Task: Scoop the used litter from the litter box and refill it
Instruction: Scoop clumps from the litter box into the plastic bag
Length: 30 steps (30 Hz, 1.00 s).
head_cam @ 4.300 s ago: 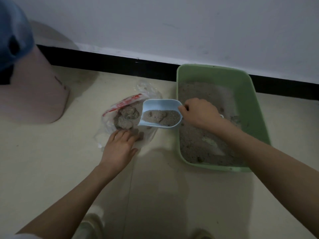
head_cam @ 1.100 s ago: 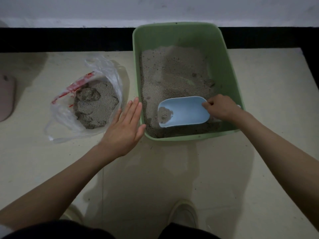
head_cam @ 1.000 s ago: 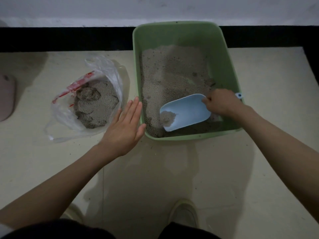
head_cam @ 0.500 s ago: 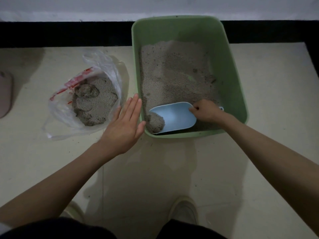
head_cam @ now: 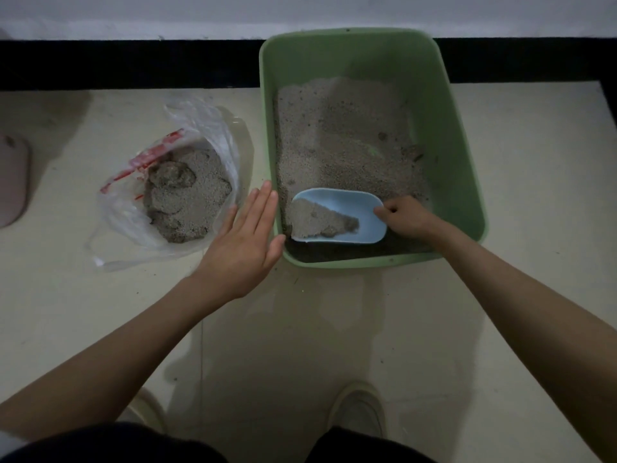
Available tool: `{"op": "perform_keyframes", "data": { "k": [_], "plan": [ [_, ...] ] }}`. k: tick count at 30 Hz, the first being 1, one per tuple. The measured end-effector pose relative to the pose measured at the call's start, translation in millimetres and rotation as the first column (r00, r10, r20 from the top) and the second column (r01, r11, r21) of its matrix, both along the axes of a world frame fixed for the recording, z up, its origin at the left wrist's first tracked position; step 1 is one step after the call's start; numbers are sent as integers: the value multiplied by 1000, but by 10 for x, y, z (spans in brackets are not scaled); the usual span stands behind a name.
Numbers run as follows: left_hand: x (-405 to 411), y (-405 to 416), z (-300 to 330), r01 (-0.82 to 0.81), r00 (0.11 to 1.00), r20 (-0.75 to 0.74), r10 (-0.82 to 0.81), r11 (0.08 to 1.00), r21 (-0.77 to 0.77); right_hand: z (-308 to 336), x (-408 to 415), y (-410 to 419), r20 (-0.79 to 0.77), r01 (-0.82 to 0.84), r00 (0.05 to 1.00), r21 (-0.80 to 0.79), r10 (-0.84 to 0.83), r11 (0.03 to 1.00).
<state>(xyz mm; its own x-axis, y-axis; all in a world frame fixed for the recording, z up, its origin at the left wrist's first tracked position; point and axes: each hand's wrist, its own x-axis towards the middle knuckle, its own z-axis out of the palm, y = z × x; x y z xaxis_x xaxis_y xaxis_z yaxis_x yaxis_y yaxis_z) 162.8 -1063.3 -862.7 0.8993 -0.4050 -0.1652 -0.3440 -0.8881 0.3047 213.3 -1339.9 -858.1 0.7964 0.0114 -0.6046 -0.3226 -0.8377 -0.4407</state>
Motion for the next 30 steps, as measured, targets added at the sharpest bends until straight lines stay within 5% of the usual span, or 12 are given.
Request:
{"op": "perform_keyframes", "data": {
  "k": [8, 15, 21, 30],
  "plan": [
    [-12, -7, -7, 5, 1000, 29, -5, 1000, -6, 188, 310, -96, 110, 83, 992, -213, -60, 974],
    [-21, -11, -3, 9, 999, 31, -9, 1000, 10, 191, 501, 277, 124, 29, 992, -240, 1, 970],
    [-13, -7, 0, 10, 1000, 28, -10, 1000, 3, 49, 390, 236, -6, 109, 994, -45, -109, 993],
    [-8, 5, -6, 3, 1000, 9, -3, 1000, 26, 103, 266, 123, -3, 220, 975, 95, -221, 971]
  ]
}}
